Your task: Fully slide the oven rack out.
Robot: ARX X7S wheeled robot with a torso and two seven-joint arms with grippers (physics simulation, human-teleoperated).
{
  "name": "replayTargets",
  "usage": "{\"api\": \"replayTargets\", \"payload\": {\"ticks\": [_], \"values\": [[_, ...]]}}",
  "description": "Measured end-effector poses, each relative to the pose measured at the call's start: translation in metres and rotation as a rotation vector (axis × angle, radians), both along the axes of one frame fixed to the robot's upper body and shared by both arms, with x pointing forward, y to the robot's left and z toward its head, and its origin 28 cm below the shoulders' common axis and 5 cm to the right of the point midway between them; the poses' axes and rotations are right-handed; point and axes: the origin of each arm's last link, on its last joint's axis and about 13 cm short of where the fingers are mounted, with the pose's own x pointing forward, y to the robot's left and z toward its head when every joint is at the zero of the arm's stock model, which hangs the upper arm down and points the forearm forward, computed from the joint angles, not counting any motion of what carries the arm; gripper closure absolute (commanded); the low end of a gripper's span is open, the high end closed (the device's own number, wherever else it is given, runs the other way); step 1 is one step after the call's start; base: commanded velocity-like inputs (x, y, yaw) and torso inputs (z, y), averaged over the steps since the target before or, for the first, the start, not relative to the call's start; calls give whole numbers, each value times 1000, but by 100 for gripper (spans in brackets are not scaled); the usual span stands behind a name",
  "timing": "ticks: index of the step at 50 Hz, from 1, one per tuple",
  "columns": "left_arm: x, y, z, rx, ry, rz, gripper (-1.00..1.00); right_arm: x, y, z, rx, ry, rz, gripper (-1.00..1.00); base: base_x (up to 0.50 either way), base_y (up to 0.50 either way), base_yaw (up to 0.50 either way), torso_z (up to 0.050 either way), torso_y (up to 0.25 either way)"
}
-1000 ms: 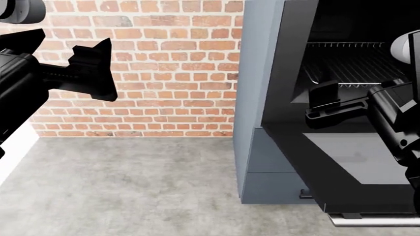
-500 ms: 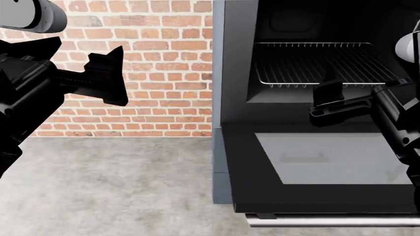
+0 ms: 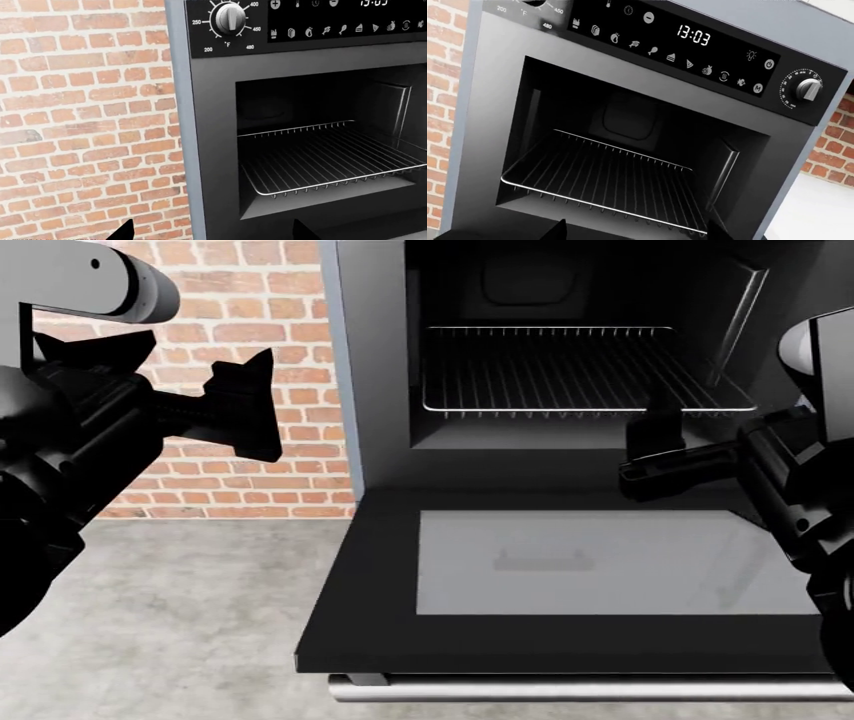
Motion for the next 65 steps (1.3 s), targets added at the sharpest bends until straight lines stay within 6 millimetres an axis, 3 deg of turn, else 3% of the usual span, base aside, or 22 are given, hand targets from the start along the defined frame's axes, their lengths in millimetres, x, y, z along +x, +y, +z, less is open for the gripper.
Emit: {"api": "replayTargets", "payload": {"ticks": [20,30,65], "values": [[5,0,-6,-23,23,-6,-100,1,-1,0,14,4,-10,-100,3,-500,0,0,0],[7,1,-9,-16,32,0,-100,3,0,-2,20,14,-7,-100,296,-393,0,0,0],[12,2,-12,-5,32,14,-100,8,4,-8,12,46,23,-100,302,-72,0,0,0]]}}
